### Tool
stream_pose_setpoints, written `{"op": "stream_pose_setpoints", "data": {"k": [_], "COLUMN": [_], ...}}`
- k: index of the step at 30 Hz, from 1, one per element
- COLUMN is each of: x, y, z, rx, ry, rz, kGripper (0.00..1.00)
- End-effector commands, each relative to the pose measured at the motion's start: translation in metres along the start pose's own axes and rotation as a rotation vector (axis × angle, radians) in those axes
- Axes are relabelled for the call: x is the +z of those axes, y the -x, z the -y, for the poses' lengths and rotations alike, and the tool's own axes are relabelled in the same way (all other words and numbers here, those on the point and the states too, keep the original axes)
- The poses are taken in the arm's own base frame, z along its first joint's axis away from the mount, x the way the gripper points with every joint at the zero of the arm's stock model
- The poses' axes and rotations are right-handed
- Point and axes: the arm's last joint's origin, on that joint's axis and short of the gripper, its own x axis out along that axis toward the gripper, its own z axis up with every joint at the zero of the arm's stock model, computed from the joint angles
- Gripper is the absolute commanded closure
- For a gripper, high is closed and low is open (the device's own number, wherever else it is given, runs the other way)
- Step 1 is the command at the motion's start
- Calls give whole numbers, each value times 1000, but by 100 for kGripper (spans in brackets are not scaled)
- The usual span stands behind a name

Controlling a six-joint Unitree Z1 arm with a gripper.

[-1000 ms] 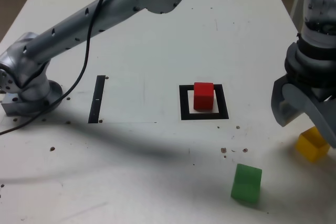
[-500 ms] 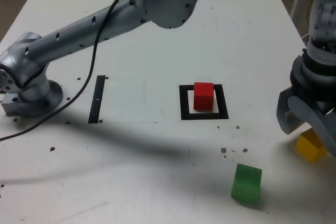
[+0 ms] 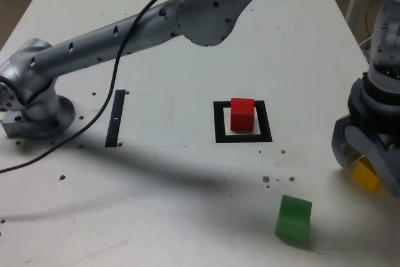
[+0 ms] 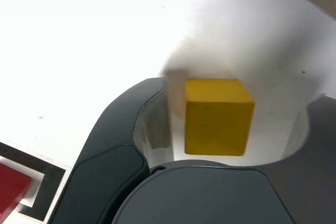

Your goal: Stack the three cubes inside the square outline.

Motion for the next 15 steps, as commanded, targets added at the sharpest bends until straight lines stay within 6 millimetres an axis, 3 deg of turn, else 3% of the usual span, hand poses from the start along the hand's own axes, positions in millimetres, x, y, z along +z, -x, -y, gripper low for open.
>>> {"op": "stream_pose_setpoints", "data": {"k": [1,7,15], "x": [3,7,8], "y": [1,2,-1], "z": [1,3,5], "rx": [11,27,20], "ry": [3,2,-2], "rz": [5,14,4], "kGripper": [37,59,62]}}
